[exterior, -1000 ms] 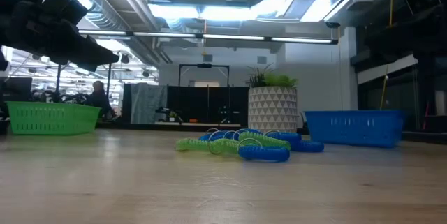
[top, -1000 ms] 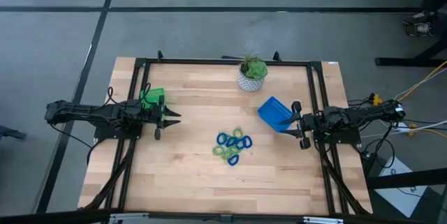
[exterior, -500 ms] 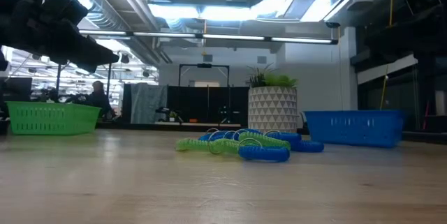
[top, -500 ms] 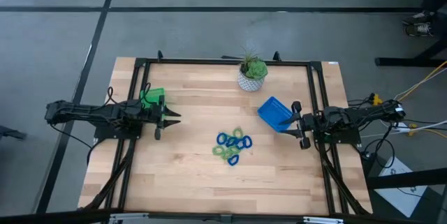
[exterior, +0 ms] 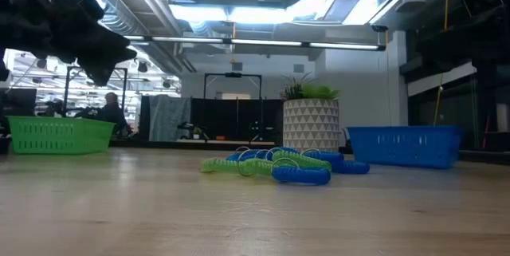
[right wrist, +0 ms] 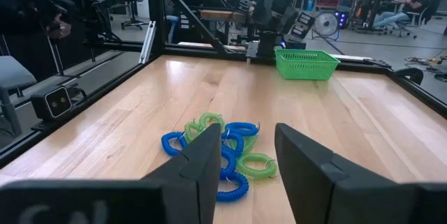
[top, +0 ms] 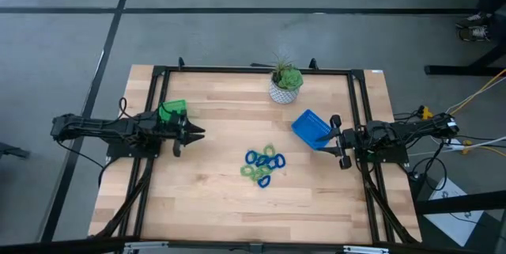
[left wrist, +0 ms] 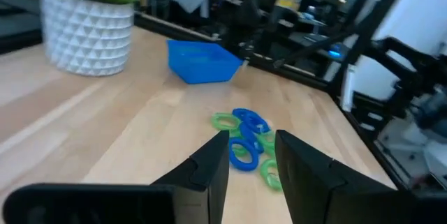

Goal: Sort spring keychains
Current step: Put the blue spring keychain in the blue bin

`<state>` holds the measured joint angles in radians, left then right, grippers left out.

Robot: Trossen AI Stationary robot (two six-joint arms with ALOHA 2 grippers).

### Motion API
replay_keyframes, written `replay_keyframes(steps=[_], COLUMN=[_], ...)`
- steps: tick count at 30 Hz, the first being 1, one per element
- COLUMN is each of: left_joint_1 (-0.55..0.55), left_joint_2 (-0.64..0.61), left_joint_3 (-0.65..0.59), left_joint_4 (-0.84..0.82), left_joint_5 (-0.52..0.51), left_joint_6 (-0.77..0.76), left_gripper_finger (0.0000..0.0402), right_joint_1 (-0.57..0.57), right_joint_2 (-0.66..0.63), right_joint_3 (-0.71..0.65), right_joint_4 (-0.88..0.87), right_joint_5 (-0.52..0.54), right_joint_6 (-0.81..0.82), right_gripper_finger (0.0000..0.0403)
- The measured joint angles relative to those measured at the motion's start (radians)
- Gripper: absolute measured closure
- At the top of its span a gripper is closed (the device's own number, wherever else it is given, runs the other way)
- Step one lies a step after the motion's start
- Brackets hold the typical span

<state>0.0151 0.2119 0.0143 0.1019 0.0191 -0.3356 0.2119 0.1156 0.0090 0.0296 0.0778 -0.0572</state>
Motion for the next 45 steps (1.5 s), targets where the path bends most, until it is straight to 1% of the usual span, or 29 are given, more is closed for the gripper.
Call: replay_keyframes(steps=[2,4,7,11,14,17,19,22,25,33,37,42,45], left_joint_1=[0.000,0.000,-0.002,-0.016,-0.040,-0.073,-0.096,-0.122,-0.136,-0.164,-0.182,-0.211,-0.218], left_joint_2=[0.000,0.002,0.032,0.128,0.222,0.315,0.368,0.434,0.492,0.630,0.690,0.755,0.806], left_joint_3=[0.011,0.032,0.099,0.224,0.305,0.360,0.376,0.379,0.380,0.380,0.381,0.417,0.433], left_joint_4=[-0.001,-0.019,-0.101,-0.174,-0.202,-0.267,-0.291,-0.277,-0.239,-0.042,0.061,0.062,0.057], left_joint_5=[0.034,0.049,0.016,-0.096,-0.191,-0.240,-0.295,-0.409,-0.471,-0.472,-0.471,-0.474,-0.470], left_joint_6=[0.050,0.156,0.315,0.455,0.510,0.558,0.600,0.650,0.664,0.752,0.767,0.765,0.717], left_gripper_finger=[0.0293,0.0294,0.0294,0.0289,0.0282,0.0272,0.0265,0.0254,0.0242,0.0217,0.0205,0.0191,0.0184], right_joint_1=[0.000,0.000,0.000,0.000,0.000,0.000,0.000,0.000,0.000,0.000,0.000,0.000,0.000], right_joint_2=[0.000,0.000,0.000,0.000,0.000,0.000,0.000,0.000,0.000,0.000,0.000,0.000,0.000], right_joint_3=[0.000,0.000,0.000,0.000,0.000,0.000,0.000,0.000,0.000,0.000,0.000,0.000,0.000], right_joint_4=[0.000,0.000,0.000,0.000,0.000,0.000,0.000,0.000,0.000,0.000,0.000,0.000,0.000], right_joint_5=[0.000,0.000,0.000,0.000,0.000,0.000,0.000,0.000,0.000,0.000,0.000,0.000,0.000], right_joint_6=[0.000,0.000,0.000,0.000,0.000,0.000,0.000,0.000,0.000,0.000,0.000,0.000,0.000], right_gripper_finger=[0.0267,0.0267,0.0267,0.0267,0.0267,0.0267,0.0267,0.0267,0.0267,0.0267,0.0267,0.0267,0.0267])
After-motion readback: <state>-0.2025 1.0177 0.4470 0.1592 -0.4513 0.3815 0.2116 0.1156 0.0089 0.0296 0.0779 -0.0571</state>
